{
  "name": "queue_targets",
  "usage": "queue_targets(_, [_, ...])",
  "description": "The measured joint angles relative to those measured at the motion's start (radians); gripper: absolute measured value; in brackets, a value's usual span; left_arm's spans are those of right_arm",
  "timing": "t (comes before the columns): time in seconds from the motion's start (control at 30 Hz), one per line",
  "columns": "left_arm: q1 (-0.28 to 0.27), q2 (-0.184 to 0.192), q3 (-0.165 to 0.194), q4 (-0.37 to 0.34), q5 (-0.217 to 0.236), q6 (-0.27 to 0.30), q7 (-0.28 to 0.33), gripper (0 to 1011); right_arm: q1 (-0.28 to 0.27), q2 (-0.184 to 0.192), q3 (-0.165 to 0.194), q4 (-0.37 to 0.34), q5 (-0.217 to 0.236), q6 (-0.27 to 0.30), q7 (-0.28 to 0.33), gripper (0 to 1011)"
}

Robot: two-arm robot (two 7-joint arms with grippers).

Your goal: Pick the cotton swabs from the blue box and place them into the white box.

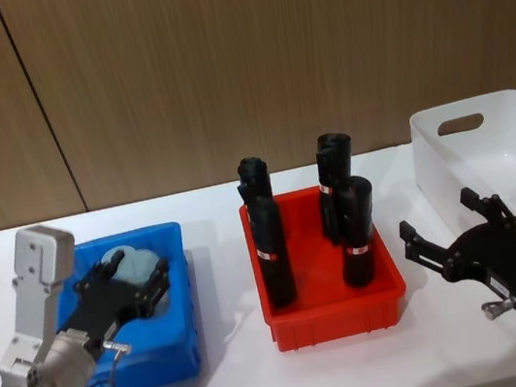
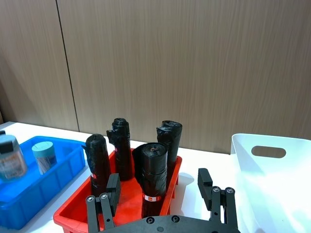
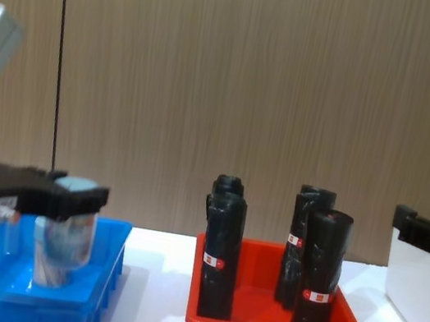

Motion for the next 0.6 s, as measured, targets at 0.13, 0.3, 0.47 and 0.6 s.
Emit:
queue_targets(0.13, [0.001, 0.003, 0.000, -0.042, 0.006, 0.011, -0.017, 665, 0.000, 0.000, 0.000, 0.000, 0.000, 0.000, 0.000, 1002])
queue_targets(0.3, [-0.005, 0.002, 0.001, -0.086, 0.011, 0.025, -0.050, 665, 0.000, 0.000, 0.000, 0.000, 0.000, 0.000, 0.000, 1001])
queue_targets(0.47, [-0.020, -0.005, 0.005, -0.117, 0.010, 0.040, -0.098, 665, 0.000, 0.000, 0.000, 0.000, 0.000, 0.000, 0.000, 1002])
queue_targets(0.6, [-0.034, -0.014, 0.009, -0.130, 0.001, 0.049, -0.140, 665, 0.000, 0.000, 0.000, 0.000, 0.000, 0.000, 0.000, 1001])
